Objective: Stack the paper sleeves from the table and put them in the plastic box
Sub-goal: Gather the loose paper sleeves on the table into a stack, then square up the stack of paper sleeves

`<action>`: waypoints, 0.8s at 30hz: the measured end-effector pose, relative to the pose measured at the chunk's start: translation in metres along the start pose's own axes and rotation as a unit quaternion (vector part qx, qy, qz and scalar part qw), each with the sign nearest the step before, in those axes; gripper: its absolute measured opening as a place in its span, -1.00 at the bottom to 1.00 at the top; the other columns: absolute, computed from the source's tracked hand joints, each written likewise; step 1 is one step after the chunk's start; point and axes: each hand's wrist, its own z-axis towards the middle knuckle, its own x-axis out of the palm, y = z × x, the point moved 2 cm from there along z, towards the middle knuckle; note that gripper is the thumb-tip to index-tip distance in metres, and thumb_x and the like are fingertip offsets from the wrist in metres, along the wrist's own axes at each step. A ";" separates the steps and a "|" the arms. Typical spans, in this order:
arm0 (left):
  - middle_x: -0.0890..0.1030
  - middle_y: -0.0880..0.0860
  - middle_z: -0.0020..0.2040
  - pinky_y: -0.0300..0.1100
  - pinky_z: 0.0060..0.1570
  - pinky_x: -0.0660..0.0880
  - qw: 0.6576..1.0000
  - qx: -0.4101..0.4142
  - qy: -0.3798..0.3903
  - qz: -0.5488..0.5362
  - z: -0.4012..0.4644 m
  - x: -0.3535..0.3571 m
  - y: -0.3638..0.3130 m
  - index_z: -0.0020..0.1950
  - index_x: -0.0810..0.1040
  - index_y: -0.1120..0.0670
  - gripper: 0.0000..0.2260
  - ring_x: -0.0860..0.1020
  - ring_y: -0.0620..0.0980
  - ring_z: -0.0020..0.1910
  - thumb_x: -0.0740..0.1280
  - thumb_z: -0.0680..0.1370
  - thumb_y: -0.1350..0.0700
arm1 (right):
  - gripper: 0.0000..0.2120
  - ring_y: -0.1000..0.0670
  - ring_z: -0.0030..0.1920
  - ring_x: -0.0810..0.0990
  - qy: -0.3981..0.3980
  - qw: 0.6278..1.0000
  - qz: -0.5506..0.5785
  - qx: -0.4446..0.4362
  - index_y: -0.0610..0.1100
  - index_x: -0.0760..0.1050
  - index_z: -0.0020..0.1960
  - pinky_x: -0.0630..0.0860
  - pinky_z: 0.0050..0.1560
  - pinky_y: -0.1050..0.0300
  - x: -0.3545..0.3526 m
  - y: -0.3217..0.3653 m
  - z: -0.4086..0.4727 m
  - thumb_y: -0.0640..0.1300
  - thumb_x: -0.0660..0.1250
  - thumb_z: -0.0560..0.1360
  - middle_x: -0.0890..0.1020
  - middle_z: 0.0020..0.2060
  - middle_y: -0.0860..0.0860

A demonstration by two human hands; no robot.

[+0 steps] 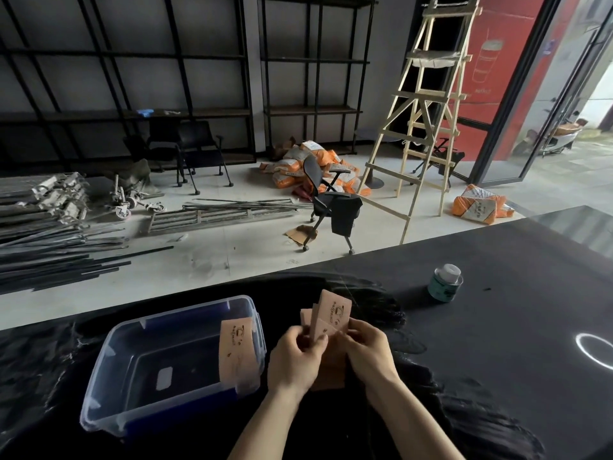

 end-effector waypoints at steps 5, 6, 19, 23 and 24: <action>0.68 0.01 0.20 -0.15 0.03 0.51 0.995 -0.018 -0.028 0.091 0.032 0.012 0.001 0.27 0.56 -0.01 -0.64 0.64 0.04 0.17 0.37 0.55 -0.16 | -0.82 0.11 -0.37 0.64 -0.022 0.988 -0.150 -0.020 -0.07 0.68 -0.24 0.50 -0.44 0.31 0.009 0.005 0.040 -0.18 0.41 0.52 0.76 -0.32 0.05; 0.65 0.04 0.21 -0.08 0.12 0.54 0.993 -0.018 -0.034 0.110 0.035 0.014 0.004 0.28 0.56 -0.01 -0.63 0.61 0.07 0.20 0.35 0.55 -0.17 | -0.81 0.10 -0.36 0.62 -0.022 0.983 -0.182 -0.024 -0.05 0.67 -0.25 0.44 -0.45 0.31 0.012 0.005 0.045 -0.15 0.40 0.52 0.74 -0.32 0.07; 0.54 0.14 0.43 -0.09 0.35 0.43 0.992 -0.123 0.004 0.032 0.054 0.025 0.020 0.50 0.42 0.09 -0.28 0.52 0.12 0.39 0.54 0.41 -0.12 | -0.75 -0.07 0.02 0.72 0.058 0.976 -0.188 0.090 -0.05 0.62 0.10 0.66 0.04 0.02 0.026 -0.035 0.068 -0.05 0.39 0.44 0.75 0.04 -0.02; 0.69 0.11 0.22 0.00 0.26 0.58 0.993 -0.089 0.032 -0.076 0.045 0.027 0.030 0.36 0.54 0.09 -0.22 0.67 0.04 0.14 0.64 0.18 -0.03 | -0.78 -0.13 -0.10 0.78 0.063 0.995 -0.055 0.061 -0.08 0.72 -0.01 0.72 0.03 -0.20 0.013 -0.032 0.040 -0.30 0.39 0.44 0.80 -0.15 -0.07; 0.72 0.09 0.15 0.00 0.20 0.62 0.992 -0.066 0.040 -0.101 0.034 0.021 0.028 0.30 0.56 0.09 -0.26 0.69 0.02 0.08 0.64 0.15 0.00 | -0.72 -0.17 -0.08 0.78 0.066 0.997 -0.012 0.048 -0.10 0.72 0.02 0.72 0.04 -0.19 0.010 -0.026 0.025 -0.40 0.38 0.45 0.80 -0.14 -0.10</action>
